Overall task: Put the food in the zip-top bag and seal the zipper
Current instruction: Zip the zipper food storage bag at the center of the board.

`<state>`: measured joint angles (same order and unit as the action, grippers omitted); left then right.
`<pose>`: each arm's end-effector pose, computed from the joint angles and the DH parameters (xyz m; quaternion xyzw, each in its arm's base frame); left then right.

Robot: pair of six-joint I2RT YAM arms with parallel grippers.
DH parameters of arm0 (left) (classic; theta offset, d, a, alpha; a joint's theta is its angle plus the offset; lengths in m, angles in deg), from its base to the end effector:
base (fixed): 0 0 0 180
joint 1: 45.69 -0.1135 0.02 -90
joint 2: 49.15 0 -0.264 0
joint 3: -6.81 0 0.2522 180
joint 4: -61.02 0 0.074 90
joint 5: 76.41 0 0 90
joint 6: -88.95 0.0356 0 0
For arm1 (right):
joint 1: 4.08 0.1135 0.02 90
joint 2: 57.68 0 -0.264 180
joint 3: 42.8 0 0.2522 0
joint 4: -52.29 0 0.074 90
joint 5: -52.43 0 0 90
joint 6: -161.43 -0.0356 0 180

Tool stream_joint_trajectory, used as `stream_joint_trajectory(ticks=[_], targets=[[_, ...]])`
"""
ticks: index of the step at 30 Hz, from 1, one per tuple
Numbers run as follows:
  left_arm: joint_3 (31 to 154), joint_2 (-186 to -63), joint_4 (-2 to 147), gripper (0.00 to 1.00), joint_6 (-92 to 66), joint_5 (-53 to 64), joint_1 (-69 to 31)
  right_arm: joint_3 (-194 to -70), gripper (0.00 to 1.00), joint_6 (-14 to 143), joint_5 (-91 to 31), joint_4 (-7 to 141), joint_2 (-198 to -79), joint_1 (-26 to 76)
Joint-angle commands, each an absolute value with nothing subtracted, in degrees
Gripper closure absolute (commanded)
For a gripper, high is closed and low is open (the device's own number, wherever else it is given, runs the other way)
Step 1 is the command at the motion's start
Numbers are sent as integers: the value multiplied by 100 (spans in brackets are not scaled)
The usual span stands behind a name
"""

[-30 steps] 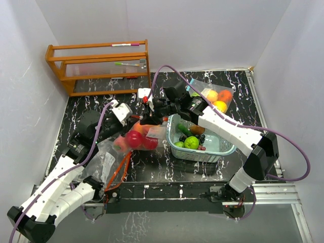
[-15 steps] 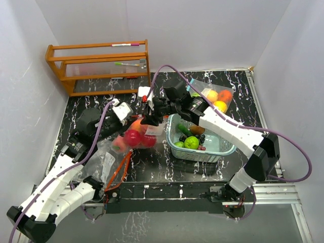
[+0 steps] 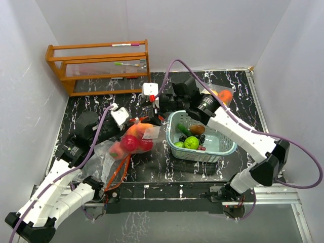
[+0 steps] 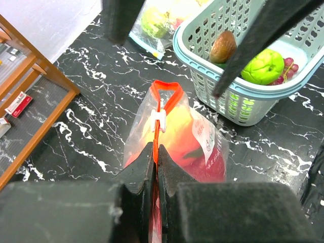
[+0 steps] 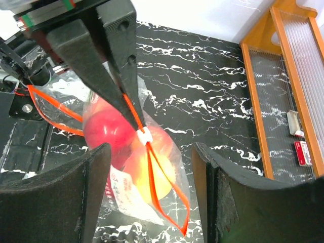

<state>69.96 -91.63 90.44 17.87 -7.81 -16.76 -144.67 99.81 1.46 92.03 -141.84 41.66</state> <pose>0.1400 -0.0922 0.3645 0.4129 0.6327 -0.1962 0.6251 0.2126 0.2503 0.4147 -0.6200 0.5111 0.3533 0.4790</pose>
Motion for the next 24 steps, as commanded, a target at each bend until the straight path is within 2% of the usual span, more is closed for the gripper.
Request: stream_joint_trajectory(ticks=[1, 19, 24], targets=[[7218, -9026, 9084, 100, 1890, -992, -1712, -15092, 34, 10260, 439, 9478, -14585, 4180], [7186, -8916, 9034, 100, 1882, -958, -1713, -15494, 46, 10272, 1374, 9573, -15182, 4176], [7169, -8883, 9064, 100, 1864, -976, -1712, -15569, 55, 10212, 1576, 9550, -15309, 4173]])
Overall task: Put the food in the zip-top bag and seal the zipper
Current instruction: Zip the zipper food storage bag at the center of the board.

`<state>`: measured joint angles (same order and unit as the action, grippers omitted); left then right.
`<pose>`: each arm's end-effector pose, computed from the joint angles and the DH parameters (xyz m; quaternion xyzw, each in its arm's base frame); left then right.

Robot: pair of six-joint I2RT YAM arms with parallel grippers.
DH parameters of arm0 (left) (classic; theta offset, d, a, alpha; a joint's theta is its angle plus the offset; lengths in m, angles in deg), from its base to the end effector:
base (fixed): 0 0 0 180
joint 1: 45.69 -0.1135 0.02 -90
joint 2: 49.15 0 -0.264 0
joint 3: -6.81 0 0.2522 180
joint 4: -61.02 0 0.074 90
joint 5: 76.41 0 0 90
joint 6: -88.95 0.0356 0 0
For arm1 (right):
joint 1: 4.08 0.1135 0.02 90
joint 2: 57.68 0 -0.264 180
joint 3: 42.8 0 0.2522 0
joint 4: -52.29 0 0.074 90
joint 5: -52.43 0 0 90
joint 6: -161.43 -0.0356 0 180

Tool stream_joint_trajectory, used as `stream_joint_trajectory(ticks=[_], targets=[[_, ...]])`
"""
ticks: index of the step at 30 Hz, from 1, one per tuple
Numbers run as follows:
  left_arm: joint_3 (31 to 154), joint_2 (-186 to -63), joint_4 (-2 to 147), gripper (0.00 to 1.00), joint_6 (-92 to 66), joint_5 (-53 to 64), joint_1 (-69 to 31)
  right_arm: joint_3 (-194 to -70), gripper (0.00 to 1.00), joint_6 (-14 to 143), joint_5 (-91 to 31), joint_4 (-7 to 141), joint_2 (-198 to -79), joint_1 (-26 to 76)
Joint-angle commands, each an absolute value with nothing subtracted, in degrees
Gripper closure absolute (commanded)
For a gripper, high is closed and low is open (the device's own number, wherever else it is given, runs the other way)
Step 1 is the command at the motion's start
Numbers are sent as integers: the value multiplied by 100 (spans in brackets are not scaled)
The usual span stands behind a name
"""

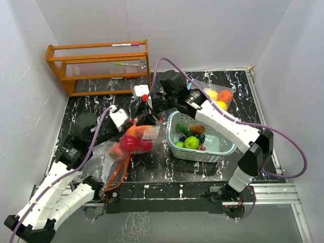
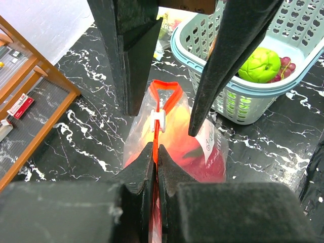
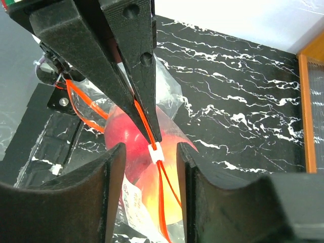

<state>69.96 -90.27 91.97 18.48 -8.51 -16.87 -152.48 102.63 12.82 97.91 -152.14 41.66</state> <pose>0.1342 -0.0892 0.3651 0.4191 0.6294 -0.1968 0.6240 0.2367 0.2822 0.3940 -0.6541 0.4832 0.4233 0.3993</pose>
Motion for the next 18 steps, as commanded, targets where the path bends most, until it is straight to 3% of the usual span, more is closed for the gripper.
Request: stream_joint_trajectory(ticks=[1, 4, 9, 18], targets=[[7172, -8879, 9068, 100, 1864, -966, -1712, -15570, 55, 10203, 1612, 9541, -15325, 4171], [7183, -8853, 9060, 100, 1864, -953, -1712, -15570, 58, 10193, 1643, 9540, -15371, 4175], [7189, -8859, 9068, 100, 1866, -934, -1712, -15587, 82, 10133, 1702, 9517, -15411, 4172], [7210, -8844, 9004, 100, 1823, -907, -1712, -15461, 91, 10103, 1597, 9462, -15364, 4163]])
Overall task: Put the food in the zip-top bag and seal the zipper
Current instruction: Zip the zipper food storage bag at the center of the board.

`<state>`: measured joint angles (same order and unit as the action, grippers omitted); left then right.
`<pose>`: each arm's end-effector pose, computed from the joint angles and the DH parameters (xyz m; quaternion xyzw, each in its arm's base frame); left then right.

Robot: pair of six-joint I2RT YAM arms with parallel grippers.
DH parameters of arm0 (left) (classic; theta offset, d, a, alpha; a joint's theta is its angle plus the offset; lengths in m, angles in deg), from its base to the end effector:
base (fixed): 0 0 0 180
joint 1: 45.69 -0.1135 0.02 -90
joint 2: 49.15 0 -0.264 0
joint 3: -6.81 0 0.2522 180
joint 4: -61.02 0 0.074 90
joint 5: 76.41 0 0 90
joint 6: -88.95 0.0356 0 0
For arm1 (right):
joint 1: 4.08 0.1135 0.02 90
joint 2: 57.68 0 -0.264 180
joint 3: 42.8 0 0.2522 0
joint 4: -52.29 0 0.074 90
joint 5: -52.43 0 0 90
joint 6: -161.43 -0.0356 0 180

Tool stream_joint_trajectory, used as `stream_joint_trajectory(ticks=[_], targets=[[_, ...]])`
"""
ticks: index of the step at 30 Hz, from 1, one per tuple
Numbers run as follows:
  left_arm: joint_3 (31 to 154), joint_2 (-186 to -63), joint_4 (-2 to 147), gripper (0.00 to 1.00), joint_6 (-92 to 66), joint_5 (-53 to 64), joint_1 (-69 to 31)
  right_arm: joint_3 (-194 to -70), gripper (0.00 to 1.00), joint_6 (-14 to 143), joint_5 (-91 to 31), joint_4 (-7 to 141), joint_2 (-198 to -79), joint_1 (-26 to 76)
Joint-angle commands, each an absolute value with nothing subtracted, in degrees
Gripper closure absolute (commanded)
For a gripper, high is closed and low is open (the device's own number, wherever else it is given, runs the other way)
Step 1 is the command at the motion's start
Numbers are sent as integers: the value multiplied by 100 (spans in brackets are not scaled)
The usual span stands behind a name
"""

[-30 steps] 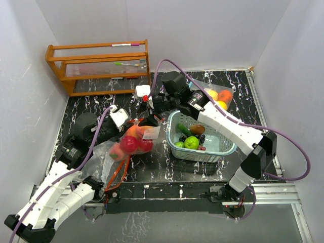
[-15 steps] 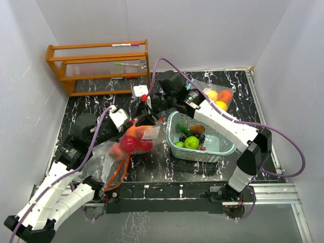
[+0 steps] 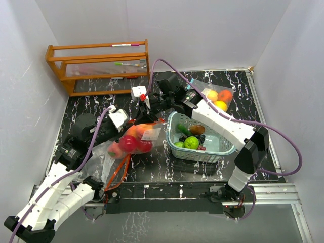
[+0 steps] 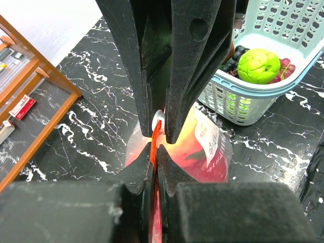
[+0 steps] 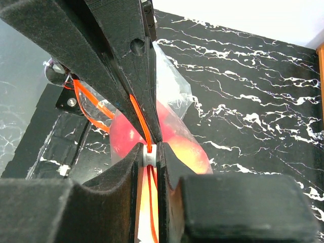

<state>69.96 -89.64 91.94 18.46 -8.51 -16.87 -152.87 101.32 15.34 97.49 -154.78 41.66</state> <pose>0.1318 -0.0878 0.3667 0.4182 0.6258 -0.1966 0.6283 0.2443 0.2914 0.3812 -0.6506 0.4873 0.4460 0.3746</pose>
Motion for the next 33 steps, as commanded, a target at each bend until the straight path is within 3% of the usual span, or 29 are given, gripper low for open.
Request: stream_joint_trajectory(ticks=[1, 33], targets=[[7247, -8843, 8987, 100, 1808, -877, -1712, -15419, 91, 10102, 1592, 9462, -15359, 4157], [8401, -8671, 9473, 100, 2080, -161, -1712, -14647, 92, 9982, 1721, 9234, -15147, 3335]])
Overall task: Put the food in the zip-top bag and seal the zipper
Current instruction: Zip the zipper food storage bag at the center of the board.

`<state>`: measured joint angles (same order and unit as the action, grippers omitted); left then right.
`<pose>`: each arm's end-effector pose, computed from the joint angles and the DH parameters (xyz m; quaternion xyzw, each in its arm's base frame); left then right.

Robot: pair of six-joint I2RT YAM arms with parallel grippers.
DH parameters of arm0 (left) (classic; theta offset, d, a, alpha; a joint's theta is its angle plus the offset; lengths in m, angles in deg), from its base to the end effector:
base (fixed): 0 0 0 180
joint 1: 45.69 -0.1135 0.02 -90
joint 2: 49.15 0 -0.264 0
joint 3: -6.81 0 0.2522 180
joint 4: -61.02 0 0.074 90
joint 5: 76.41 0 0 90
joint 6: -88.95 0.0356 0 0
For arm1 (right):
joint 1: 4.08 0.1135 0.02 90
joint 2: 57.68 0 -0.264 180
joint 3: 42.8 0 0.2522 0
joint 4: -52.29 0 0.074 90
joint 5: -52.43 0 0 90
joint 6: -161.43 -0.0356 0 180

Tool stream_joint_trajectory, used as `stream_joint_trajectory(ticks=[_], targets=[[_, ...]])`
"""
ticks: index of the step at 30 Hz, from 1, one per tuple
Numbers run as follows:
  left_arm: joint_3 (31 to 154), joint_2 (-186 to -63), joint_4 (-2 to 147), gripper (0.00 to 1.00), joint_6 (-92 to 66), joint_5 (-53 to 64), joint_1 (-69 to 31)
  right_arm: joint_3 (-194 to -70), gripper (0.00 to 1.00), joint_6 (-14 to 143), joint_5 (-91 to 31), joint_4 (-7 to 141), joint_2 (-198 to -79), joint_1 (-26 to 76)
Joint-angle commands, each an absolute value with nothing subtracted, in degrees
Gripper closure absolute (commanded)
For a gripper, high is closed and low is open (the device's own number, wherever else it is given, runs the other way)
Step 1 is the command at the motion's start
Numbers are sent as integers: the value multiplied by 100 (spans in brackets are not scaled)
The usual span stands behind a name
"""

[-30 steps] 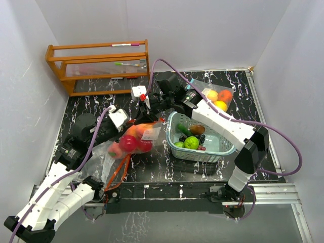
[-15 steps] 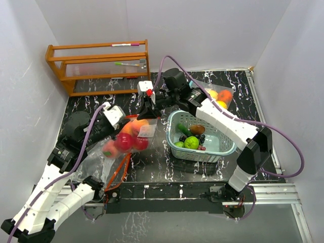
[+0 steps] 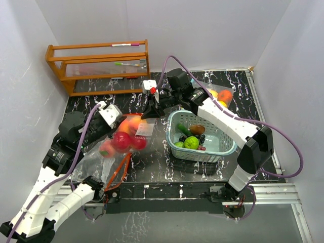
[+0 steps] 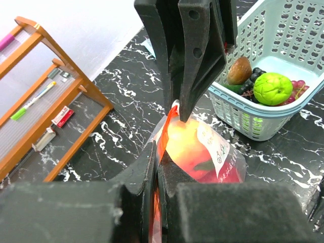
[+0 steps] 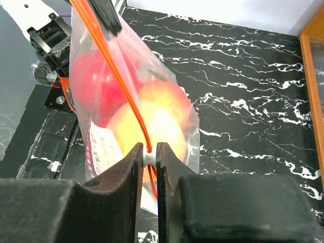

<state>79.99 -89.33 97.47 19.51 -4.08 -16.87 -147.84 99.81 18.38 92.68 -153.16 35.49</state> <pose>0.1153 -0.0758 0.4147 0.3962 0.6097 -0.1603 0.6676 0.2699 0.2613 0.3700 -0.6212 0.5075 0.4485 0.3942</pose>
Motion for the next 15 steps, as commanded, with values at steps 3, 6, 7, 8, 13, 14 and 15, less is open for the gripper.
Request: stream_joint_trajectory(ticks=[3, 6, 7, 8, 13, 14, 15], targets=[[8428, -8644, 9449, 100, 2085, -71, -1712, -14560, 92, 9975, 1766, 9228, -15110, 3261], [8446, -8626, 9384, 100, 2087, 46, -1712, -14429, 92, 9940, 1826, 9172, -15085, 3187], [8447, -8617, 9358, 100, 2086, 88, -1714, -14374, 92, 9920, 1836, 9142, -15071, 3161], [8447, -8608, 9326, 100, 2090, 132, -1712, -14307, 92, 9892, 1836, 9099, -15057, 3137], [8429, -8565, 9202, 100, 2090, 411, -1708, -14093, 92, 9818, 1876, 8996, -15024, 3047], [8423, -8544, 9168, 100, 2092, 482, -1707, -14067, 92, 9809, 1870, 8996, -15011, 3033], [8406, -8518, 9117, 100, 2080, 561, -1714, -14040, 92, 9799, 1863, 8993, -15002, 3015]])
